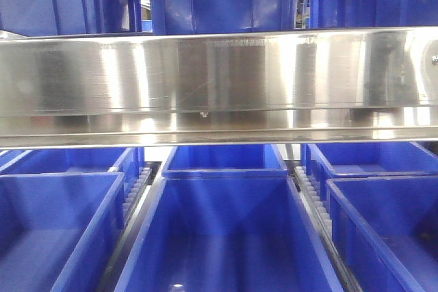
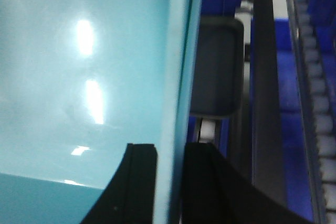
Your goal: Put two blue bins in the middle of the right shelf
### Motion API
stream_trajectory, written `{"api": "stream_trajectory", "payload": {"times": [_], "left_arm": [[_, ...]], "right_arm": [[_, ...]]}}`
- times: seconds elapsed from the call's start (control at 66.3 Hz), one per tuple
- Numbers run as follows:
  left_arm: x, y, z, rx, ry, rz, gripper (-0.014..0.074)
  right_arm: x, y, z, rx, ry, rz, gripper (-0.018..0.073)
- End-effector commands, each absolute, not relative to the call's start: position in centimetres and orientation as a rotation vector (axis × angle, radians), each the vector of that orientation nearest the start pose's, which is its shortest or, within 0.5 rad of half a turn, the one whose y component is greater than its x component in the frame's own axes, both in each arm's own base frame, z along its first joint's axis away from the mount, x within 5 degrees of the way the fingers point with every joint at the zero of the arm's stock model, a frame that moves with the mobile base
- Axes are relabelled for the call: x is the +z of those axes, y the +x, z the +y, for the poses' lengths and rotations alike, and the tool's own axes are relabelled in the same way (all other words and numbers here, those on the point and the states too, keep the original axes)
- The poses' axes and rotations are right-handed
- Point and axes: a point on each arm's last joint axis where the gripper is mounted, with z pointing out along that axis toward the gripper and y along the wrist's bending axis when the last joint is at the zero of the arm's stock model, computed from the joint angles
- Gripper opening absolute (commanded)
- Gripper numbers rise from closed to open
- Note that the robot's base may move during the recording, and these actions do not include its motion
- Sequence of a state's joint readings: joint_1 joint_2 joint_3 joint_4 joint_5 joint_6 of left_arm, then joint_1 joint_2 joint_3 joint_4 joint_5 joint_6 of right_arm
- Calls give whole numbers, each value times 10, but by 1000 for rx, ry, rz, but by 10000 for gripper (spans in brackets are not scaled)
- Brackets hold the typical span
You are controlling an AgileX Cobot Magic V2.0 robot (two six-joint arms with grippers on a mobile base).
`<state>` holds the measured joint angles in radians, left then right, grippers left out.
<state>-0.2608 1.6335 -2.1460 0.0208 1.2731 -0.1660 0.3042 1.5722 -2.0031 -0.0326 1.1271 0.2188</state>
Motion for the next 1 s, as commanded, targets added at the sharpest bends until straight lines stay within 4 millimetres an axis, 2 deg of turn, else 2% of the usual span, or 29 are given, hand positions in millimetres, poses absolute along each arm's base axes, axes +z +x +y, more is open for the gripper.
{"api": "stream_trajectory", "payload": {"times": [0.0,0.981], "left_arm": [[527,301,-83,-255,136,2130,-111],[527,300,-83,-254,137,2135,-111]], "right_arm": [[523,297,94,282,-136,2013,-167],[525,297,94,285,-135,1998,-167]]}}
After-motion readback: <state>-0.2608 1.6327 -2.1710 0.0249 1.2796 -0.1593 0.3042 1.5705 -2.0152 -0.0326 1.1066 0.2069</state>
